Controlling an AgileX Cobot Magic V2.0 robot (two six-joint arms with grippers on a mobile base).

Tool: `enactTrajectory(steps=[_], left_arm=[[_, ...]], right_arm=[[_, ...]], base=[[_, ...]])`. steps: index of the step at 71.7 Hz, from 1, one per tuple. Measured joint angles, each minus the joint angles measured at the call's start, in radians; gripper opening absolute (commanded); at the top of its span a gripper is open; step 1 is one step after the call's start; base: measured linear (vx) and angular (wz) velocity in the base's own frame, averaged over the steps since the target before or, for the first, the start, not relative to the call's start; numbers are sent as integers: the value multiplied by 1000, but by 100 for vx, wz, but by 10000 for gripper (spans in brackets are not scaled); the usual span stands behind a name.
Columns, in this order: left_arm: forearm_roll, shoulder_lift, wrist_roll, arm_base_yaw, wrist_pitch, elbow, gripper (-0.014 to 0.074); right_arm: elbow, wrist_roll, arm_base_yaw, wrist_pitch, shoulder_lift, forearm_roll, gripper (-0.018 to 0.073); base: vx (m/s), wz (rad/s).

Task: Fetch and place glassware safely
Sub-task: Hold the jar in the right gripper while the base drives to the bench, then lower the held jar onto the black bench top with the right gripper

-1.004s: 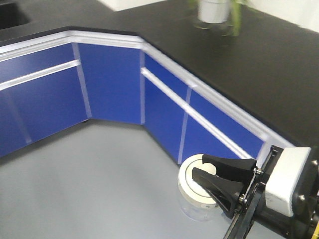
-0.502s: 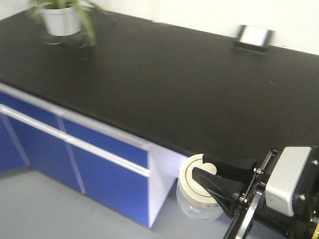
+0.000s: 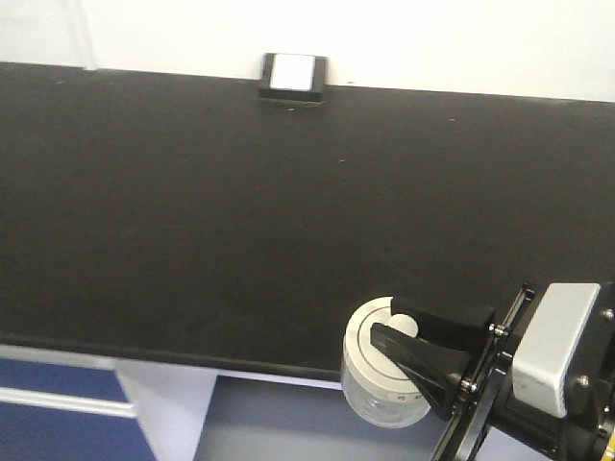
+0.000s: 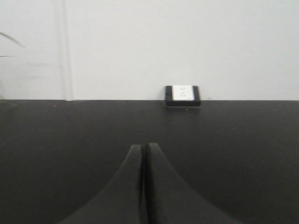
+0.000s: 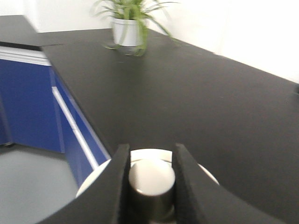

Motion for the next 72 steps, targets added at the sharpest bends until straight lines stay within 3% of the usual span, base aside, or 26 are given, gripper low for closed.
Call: enactTrajectory(steps=[72], left_arm=[[0, 0, 0, 0, 0, 0, -7]], right_arm=[[0, 0, 0, 1, 0, 0, -1]], base=[[12, -13]])
